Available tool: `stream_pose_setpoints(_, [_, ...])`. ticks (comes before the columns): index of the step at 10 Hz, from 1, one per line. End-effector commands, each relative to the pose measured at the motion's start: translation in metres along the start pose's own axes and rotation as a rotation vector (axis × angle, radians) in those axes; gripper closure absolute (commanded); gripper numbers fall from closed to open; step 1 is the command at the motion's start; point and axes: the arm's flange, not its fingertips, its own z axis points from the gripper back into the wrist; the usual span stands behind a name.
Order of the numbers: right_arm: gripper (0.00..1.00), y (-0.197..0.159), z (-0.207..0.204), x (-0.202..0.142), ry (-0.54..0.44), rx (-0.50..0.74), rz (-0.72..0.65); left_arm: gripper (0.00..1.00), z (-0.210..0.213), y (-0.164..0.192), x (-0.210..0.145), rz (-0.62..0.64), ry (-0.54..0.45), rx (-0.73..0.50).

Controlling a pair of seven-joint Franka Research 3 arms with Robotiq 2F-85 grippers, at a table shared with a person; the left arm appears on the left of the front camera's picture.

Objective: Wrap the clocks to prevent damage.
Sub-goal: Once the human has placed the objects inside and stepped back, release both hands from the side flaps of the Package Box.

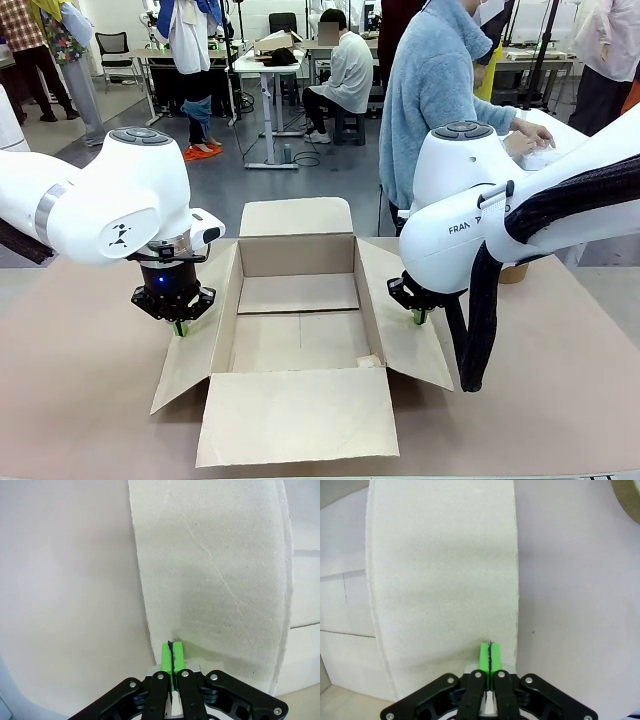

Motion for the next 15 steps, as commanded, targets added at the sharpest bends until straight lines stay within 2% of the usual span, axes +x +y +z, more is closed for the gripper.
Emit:
stream_pose_setpoints(1, [0.99,-0.0006,-0.0007,-0.0002,0.004,-0.003,-0.002,1.0,-0.0007,-0.0001,-0.0003,-0.01,-0.005,0.007])
stream_pose_setpoints(15, [0.99,-0.0006,-0.0007,-0.0002,0.004,-0.003,-0.002,1.0,-0.0007,-0.0001,-0.0003,-0.01,-0.005,0.007])
